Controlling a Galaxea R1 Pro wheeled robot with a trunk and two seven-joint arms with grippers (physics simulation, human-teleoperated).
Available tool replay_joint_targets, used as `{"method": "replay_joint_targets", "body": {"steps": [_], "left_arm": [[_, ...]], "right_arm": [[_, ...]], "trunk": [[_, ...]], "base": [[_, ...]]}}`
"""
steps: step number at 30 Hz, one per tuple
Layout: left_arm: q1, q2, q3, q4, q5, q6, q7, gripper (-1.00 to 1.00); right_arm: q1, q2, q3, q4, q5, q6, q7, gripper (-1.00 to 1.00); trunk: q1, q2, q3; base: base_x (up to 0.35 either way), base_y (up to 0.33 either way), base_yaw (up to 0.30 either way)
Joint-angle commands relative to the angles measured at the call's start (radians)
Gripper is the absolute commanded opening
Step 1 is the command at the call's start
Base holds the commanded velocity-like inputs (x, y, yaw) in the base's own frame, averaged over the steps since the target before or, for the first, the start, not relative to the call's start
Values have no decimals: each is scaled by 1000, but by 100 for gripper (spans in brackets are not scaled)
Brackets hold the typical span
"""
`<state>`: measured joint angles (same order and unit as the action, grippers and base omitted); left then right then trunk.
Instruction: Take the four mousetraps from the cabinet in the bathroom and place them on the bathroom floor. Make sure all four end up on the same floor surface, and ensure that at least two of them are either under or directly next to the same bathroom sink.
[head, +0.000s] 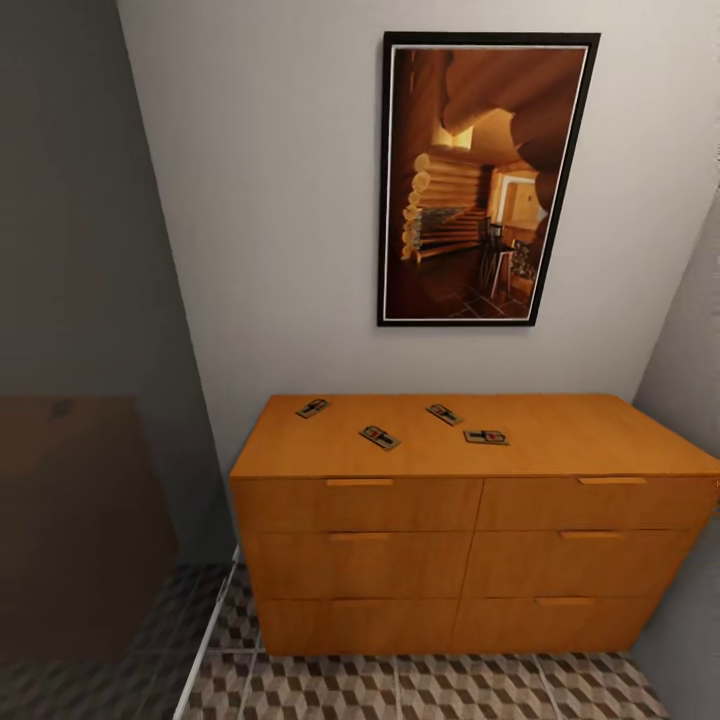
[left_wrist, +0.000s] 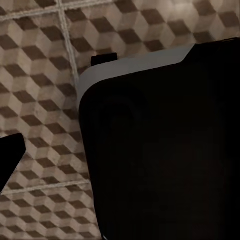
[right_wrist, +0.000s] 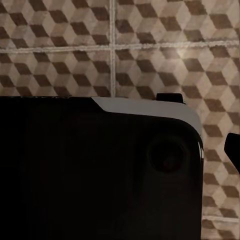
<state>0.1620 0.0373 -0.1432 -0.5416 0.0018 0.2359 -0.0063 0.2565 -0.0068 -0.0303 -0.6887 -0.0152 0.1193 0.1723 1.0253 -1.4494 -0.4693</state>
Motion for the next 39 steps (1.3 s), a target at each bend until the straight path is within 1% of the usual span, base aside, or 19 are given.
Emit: {"method": "replay_joint_targets", "body": {"steps": [1,8,14,29,39], "left_arm": [[1,1,-4,-4,0,7,-1,100],[1,1,-4,1,-1,5,-1,100],[1,1,-4,2,-2,4,0,100],[1,1,-4,3,-4,4,10,100],[1,1,-4,3,1,10,10,100]], "right_arm": [[1,1,-3,-3,-2,7,6,100],[1,1,-3,-2,-2,6,6,100],[1,1,-3,-2,-2,6,6,100],[1,2,-3,-2,-2,5,6,100],[1,1,-4,-2,-2,4,6,100]], "trunk": [[0,-1,-1],[0,-1,-1],[0,-1,-1],[0,-1,-1],[0,-1,-1]], "base": [[-235,0,0],[-185,0,0],[-78,0,0],[-19,0,0],[-3,0,0]]}}
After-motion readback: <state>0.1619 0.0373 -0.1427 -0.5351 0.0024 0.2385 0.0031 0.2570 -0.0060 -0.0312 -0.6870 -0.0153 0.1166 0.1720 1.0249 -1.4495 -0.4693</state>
